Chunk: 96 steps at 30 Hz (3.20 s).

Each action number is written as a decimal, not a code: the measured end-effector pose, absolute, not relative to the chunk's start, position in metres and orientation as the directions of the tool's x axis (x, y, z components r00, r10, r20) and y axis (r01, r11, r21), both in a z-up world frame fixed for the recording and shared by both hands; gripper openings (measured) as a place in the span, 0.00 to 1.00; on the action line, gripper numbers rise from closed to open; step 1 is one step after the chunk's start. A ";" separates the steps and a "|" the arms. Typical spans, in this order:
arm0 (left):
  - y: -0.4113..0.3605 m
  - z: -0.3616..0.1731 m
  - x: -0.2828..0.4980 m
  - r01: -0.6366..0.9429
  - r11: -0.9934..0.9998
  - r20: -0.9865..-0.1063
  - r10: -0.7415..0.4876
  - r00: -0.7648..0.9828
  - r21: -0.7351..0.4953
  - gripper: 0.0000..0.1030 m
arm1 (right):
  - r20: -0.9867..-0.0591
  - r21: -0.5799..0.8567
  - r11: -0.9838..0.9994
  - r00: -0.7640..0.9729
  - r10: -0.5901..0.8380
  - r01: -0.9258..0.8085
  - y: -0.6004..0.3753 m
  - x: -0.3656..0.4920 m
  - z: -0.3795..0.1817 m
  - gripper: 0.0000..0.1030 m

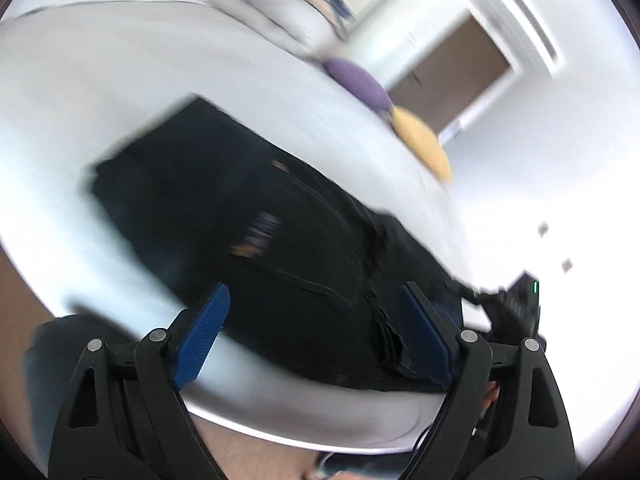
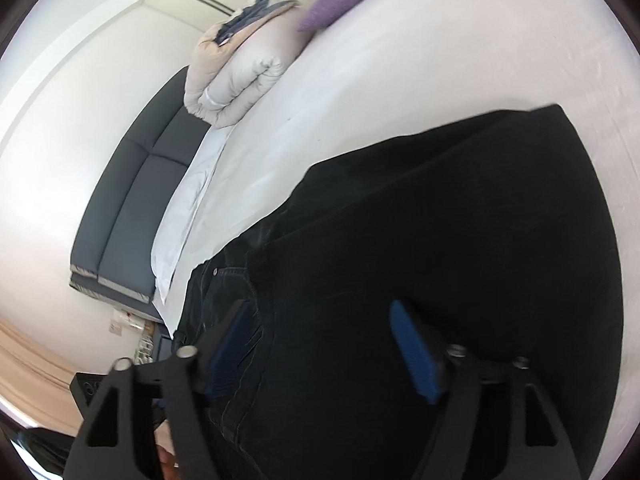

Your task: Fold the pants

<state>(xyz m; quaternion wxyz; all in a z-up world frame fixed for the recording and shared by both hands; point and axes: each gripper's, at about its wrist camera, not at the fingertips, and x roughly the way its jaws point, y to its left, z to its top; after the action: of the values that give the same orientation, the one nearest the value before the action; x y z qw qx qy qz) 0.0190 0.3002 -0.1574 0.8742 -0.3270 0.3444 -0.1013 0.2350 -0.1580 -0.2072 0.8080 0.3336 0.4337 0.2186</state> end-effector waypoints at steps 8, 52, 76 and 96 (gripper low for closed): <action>0.379 -0.197 0.021 -0.240 0.522 -0.469 -0.366 0.804 -0.819 0.83 | -0.515 0.774 0.629 0.504 0.693 -0.073 -0.149 0.230 -0.193 0.78; 0.151 -0.080 0.106 0.285 0.931 -0.521 -0.364 0.772 -0.228 0.16 | -0.402 0.890 0.454 0.414 0.817 -0.031 -0.142 0.266 -0.208 0.78; -0.095 -0.185 0.030 0.593 0.700 -0.609 -0.283 0.741 0.396 0.16 | -0.542 0.792 0.606 0.369 0.755 -0.076 -0.212 0.231 -0.220 0.14; -0.171 -0.208 0.038 0.687 0.592 -0.638 -0.345 0.689 0.421 0.16 | -0.541 0.791 0.612 0.442 0.715 -0.023 -0.271 0.219 -0.226 0.12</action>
<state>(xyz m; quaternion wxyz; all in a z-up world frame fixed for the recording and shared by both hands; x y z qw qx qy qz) 0.0379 -0.1715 -0.2081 0.8553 0.3360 0.2543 -0.3015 0.2188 -0.2709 -0.2260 0.7650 0.3686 0.4698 0.2412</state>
